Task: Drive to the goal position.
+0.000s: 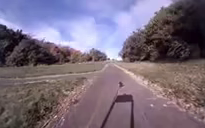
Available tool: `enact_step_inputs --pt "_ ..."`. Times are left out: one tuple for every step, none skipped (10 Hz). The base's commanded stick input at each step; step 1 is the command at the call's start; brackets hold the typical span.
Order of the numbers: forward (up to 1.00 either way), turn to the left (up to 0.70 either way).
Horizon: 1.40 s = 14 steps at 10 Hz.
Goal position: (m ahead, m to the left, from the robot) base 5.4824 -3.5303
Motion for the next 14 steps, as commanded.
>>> enact_step_inputs --pt "0.70 -0.12" --pt "0.70 -0.12" --pt "0.70 -0.12" --pt "0.70 -0.10" --pt "0.70 -0.05" --pt "0.70 0.00" --pt "0.70 0.00" --pt "0.70 0.00" --pt "0.70 0.00" --pt "0.70 0.00" --pt "0.70 -0.03" --pt "0.70 -0.08" --pt "0.70 -0.14" --pt "0.70 -0.14"
